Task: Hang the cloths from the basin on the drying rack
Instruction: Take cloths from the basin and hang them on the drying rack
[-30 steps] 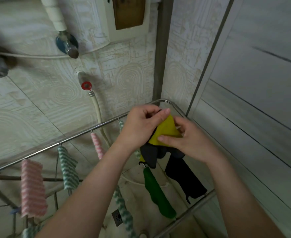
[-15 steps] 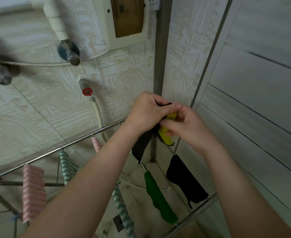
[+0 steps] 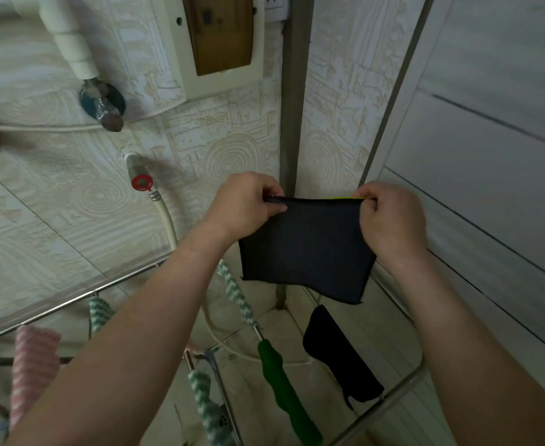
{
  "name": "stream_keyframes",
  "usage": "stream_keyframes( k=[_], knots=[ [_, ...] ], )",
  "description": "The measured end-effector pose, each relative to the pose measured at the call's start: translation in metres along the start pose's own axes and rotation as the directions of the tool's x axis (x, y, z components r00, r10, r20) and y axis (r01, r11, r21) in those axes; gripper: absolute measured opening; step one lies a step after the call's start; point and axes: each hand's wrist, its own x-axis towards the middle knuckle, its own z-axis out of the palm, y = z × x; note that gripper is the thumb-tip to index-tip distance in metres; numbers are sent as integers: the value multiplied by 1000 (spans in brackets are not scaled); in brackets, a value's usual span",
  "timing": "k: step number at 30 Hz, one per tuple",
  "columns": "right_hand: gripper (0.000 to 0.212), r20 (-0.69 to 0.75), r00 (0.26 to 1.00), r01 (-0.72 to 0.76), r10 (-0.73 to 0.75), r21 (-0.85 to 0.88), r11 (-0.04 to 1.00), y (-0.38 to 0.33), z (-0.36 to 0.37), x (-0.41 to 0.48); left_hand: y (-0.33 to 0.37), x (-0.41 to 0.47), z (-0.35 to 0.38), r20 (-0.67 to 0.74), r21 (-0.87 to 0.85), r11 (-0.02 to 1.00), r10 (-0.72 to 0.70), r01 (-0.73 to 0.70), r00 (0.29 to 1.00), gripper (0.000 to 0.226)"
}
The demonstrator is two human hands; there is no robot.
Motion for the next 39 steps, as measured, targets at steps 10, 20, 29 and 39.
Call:
stream_keyframes(
  k=[10,20,29,39],
  knots=[
    [27,46,993,114,-112,-44,992,37,55,-1,-17,-26,49,-377,108,973,232,-206,897,29],
    [24,860,373,-743,349,51,668,62,110,-61,-46,-70,143,392,255,961,-2,-106,920,32],
    [4,725,532,-773,438,205,600,53,114,-67,-51,-62,149,487,289,956,-94,-59,868,21],
    [15,587,715,-563,380,161,811,55,122,-82,-83,16,140,24,-237,795,-569,558,822,42]
  ],
)
